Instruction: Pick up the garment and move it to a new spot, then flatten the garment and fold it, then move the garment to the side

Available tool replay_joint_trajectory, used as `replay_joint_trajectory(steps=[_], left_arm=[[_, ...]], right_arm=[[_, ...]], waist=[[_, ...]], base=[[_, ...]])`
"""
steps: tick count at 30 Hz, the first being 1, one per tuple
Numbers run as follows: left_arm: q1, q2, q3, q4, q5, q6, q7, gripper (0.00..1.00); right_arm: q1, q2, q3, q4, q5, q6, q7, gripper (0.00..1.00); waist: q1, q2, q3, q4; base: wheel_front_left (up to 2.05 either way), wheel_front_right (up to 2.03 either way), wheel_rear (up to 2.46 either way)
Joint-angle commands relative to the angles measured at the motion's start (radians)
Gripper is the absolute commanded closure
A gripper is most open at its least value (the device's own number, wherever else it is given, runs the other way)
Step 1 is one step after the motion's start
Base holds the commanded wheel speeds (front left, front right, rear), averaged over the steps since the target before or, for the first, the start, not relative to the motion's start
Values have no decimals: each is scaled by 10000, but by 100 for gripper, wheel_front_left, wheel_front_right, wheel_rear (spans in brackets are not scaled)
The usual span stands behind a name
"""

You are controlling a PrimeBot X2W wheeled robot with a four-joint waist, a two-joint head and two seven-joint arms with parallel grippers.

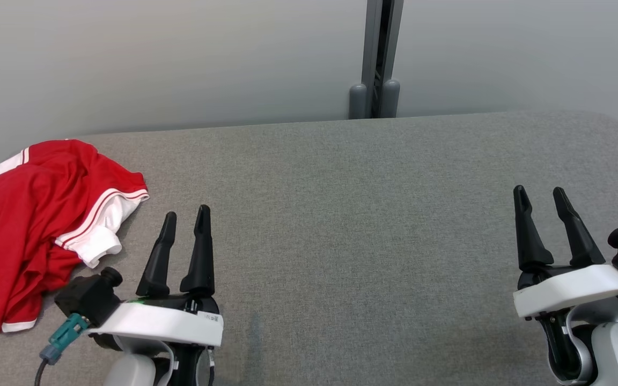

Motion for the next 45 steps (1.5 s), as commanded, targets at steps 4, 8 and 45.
replay_joint_trajectory(steps=[4, 8, 45], left_arm=[[75, 41, -207, 157, 1063, 335, -89, 0], [205, 47, -327, 516, 2058, 657, -133, 0], [689, 65, -243, 108, 5064, 1737, -479, 0]], right_arm=[[-14, -78, 172, 106, -562, 17, -259, 0], [42, -81, 349, 150, -956, 17, -405, 0], [312, -139, 1329, -77, -2713, 19, -1623, 0]], waist=[[0, 0, 18, -5], [0, 0, 20, -12], [0, 0, 213, 88]], base=[[0, 0, 0], [0, 0, 0], [0, 0, 0]])
